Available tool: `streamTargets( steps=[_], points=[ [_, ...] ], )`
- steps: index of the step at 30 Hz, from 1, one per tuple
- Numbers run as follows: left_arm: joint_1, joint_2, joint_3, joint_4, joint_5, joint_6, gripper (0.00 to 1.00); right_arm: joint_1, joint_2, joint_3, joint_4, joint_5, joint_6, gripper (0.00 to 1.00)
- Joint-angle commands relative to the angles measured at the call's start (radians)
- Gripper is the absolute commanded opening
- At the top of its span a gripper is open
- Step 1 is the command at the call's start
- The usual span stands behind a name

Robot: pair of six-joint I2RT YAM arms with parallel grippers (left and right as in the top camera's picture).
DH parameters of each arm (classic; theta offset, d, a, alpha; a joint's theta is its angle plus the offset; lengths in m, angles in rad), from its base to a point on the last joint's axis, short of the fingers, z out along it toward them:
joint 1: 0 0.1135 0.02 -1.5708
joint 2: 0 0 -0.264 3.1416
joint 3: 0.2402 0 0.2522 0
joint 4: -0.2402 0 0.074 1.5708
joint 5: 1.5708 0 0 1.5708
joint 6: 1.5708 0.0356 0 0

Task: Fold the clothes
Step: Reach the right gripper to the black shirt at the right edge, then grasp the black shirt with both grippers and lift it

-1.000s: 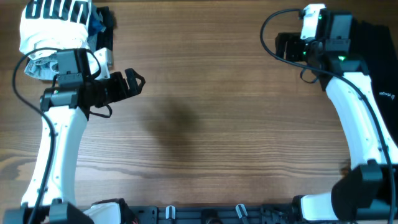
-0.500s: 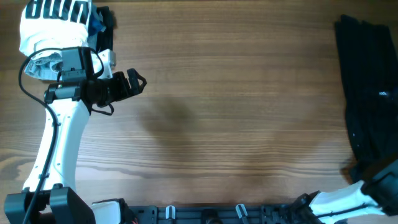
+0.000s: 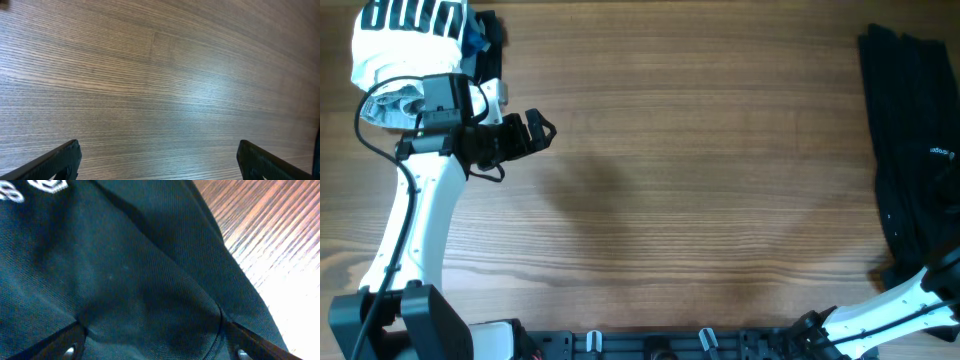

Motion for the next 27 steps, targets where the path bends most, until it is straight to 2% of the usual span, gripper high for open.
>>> streamTargets(
  steps=[1,3,4,5,6,8,11,13,15,17,19,24,27],
  points=[
    [0.003,0.021,0.009,0.003,0.009,-0.003,1.00,-0.004,0.018,-0.014,0.009,0.025,-0.011,0.75],
    [0.003,0.021,0.009,0.000,0.009,-0.003,1.00,-0.004,0.018,-0.014,0.010,0.025,-0.013,0.61],
    [0.003,0.021,0.009,-0.001,0.009,-0.003,1.00,-0.004,0.018,-0.014,0.011,0.025,-0.014,0.50],
    [0.003,0.021,0.009,-0.001,0.009,-0.003,1.00,-0.004,0.018,-0.014,0.014,0.025,-0.014,0.22],
    [0.003,0.021,0.009,0.000,0.009,-0.003,1.00,-0.004,0.018,-0.014,0.014,0.024,-0.011,0.06],
    [0.003,0.021,0.009,0.000,0.009,-0.002,1.00,-0.003,0.014,-0.011,0.006,0.003,0.036,0.04],
    [0.004,0.021,0.010,0.017,0.008,-0.002,1.00,0.042,-0.066,0.014,-0.025,-0.310,0.053,0.04],
    [0.004,0.018,0.010,0.039,0.008,-0.002,1.00,0.106,-0.140,0.024,-0.029,-0.398,0.103,0.04],
    [0.005,0.009,0.010,0.053,0.008,-0.002,0.96,0.254,-0.270,0.028,-0.011,-0.586,0.146,0.04],
    [0.019,0.002,0.010,0.051,0.008,-0.002,0.96,0.420,-0.365,0.028,0.032,-0.620,0.225,0.04],
    [0.062,-0.008,0.010,0.040,0.009,-0.003,0.98,0.676,-0.426,0.028,0.132,-0.615,0.328,0.04],
    [0.177,-0.016,0.010,-0.009,0.008,-0.002,1.00,1.140,-0.345,0.028,0.339,-0.430,0.439,0.04],
    [0.224,-0.016,0.010,-0.020,0.008,-0.002,1.00,1.289,-0.254,0.028,0.403,-0.427,0.457,0.04]
  ],
)
